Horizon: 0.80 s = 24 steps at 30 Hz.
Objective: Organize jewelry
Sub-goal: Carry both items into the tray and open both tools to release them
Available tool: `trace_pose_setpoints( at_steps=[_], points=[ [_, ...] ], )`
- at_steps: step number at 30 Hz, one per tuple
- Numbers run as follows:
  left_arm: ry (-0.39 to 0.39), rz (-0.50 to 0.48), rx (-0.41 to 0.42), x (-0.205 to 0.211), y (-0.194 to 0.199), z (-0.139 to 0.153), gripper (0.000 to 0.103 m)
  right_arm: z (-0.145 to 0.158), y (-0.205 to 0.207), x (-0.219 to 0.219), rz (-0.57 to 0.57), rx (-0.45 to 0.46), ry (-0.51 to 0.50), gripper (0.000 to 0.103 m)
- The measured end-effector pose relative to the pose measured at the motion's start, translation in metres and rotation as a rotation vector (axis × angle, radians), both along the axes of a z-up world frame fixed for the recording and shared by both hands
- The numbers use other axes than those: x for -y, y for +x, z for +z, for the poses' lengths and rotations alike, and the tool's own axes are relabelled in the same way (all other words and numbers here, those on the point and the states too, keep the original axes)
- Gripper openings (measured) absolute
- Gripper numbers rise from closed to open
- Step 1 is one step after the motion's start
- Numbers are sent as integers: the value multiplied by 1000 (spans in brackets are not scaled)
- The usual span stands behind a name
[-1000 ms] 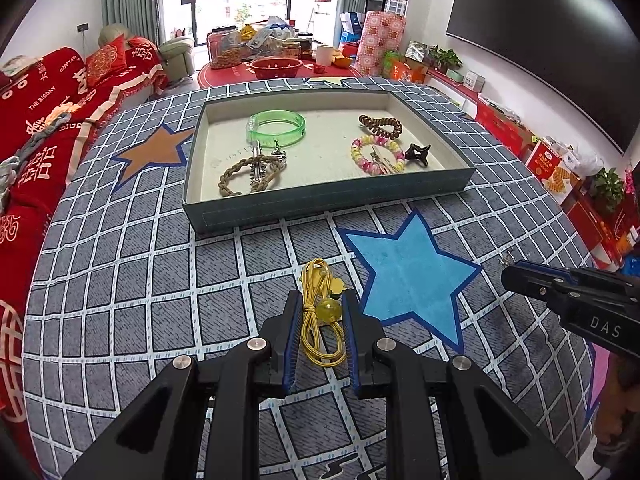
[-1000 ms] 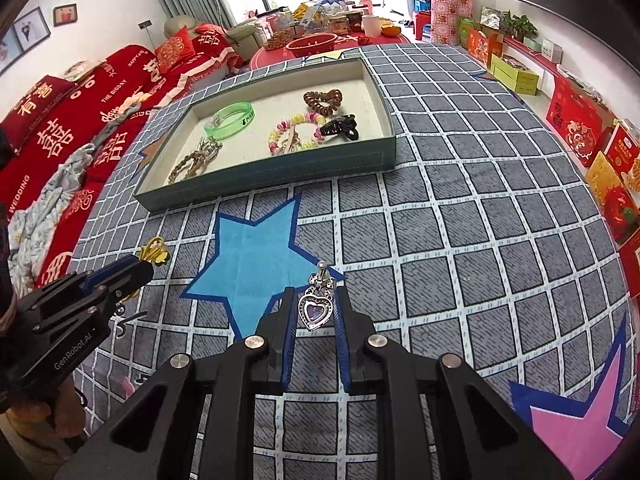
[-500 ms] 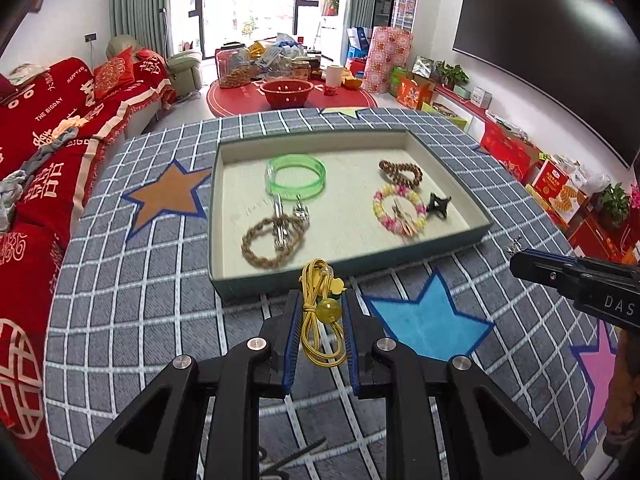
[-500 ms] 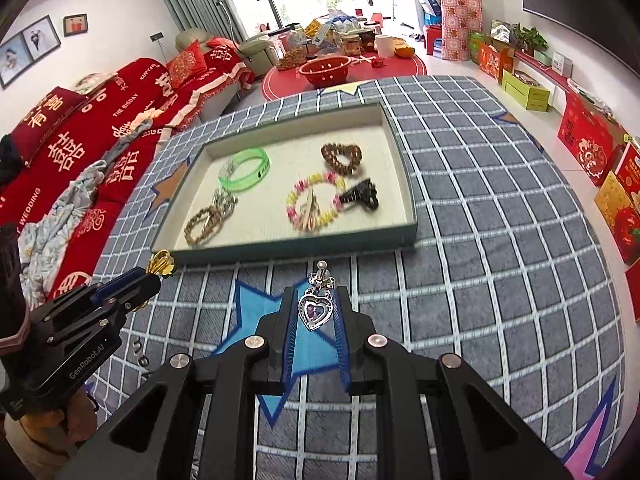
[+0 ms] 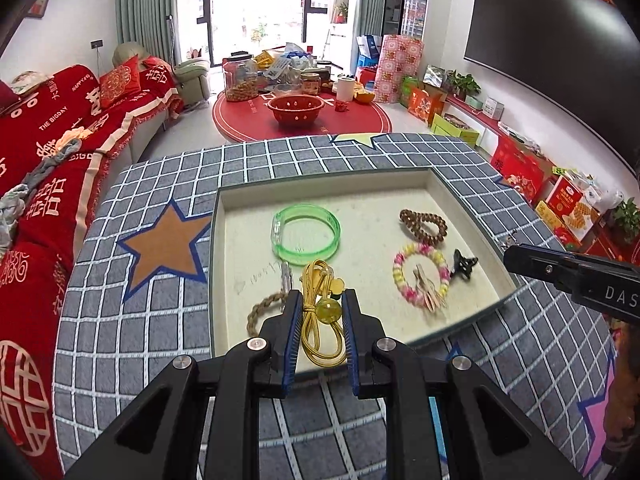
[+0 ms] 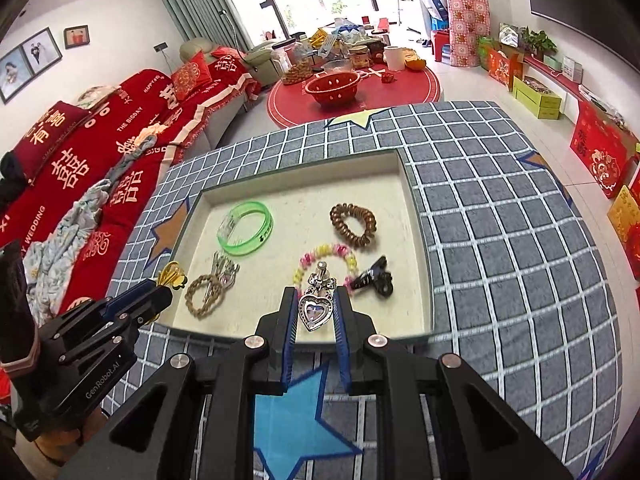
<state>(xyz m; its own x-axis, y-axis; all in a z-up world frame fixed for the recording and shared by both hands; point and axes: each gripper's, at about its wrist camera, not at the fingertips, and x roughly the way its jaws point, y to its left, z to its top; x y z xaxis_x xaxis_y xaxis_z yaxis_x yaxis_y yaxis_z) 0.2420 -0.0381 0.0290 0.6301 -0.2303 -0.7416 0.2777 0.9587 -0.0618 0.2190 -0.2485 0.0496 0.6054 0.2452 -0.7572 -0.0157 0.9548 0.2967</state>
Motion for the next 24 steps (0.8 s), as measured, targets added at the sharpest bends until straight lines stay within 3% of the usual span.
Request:
trace_pose_setpoints(
  at_steps=[14,24],
  points=[
    [19,40,-36,20,52,-22,33,-18,53,3,9,-35,17,19],
    [65,40,-60,32,63,-44,33,-45,72,2,11,-81,13,19]
  ],
)
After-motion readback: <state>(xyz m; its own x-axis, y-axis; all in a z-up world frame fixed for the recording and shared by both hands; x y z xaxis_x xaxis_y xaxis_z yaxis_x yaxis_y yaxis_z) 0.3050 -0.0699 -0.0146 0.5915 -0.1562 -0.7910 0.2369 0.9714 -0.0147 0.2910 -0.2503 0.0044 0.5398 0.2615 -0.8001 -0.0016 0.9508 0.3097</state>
